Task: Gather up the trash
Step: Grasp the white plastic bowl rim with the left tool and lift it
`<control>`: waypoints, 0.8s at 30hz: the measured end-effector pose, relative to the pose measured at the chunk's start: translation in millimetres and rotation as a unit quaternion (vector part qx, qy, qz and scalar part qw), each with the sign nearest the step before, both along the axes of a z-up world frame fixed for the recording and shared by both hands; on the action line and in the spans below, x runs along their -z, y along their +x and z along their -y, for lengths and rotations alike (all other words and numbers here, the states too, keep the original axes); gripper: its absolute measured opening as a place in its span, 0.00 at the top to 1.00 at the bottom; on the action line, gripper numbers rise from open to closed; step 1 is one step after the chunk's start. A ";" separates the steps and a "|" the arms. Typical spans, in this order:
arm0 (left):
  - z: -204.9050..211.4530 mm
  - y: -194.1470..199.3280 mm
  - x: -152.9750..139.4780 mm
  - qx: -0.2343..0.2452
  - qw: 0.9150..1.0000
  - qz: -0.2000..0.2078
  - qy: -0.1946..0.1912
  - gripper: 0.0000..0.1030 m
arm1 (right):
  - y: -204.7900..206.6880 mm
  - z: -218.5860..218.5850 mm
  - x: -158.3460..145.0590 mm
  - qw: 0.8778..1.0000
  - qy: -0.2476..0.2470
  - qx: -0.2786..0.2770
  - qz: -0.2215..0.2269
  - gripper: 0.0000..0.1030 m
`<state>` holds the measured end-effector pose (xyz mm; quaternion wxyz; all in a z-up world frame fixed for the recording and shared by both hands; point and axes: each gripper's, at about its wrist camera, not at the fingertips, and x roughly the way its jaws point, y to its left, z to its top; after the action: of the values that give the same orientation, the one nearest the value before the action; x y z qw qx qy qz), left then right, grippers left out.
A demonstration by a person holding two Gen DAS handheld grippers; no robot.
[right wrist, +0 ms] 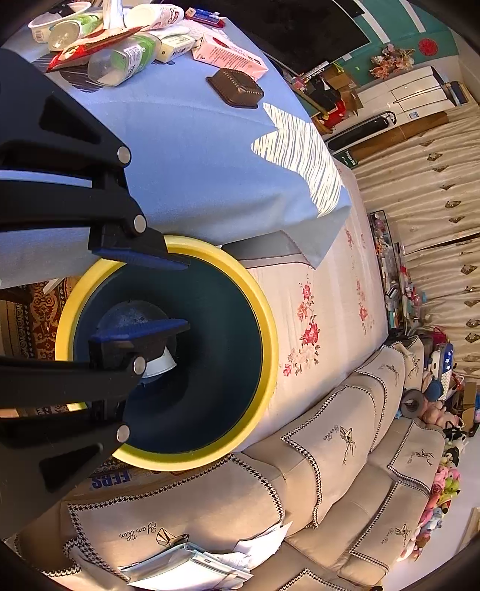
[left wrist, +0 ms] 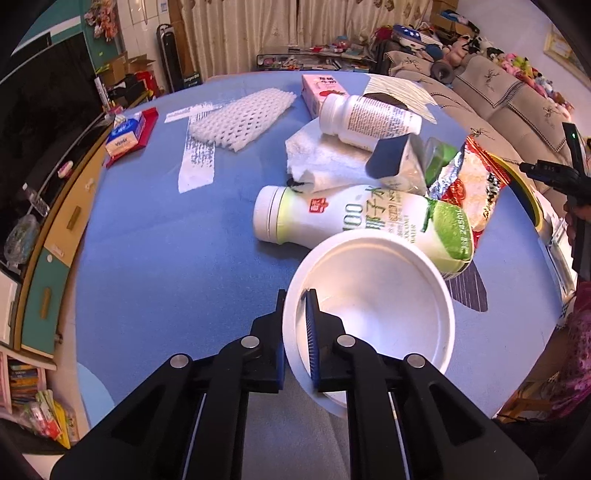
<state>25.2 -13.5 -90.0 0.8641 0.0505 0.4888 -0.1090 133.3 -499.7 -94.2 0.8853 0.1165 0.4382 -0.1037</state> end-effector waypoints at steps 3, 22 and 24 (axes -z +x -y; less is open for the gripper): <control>2.9 -8.1 -15.6 0.010 1.000 0.011 0.010 0.92 | -6.6 3.1 -5.2 1.000 -0.001 0.002 0.009 0.74; 233.4 68.8 -106.8 0.172 0.980 0.075 -0.066 0.92 | -44.1 65.9 -15.9 0.998 -0.012 0.046 0.034 0.74; 271.3 86.9 -97.2 0.179 0.979 0.060 -0.076 0.92 | -46.2 73.6 -16.7 0.998 -0.013 0.049 0.035 0.74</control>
<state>112.1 -284.8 7.2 0.8595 0.0778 0.4095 -0.2957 87.0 -573.3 -77.5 0.8954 0.1303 0.3991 -0.1485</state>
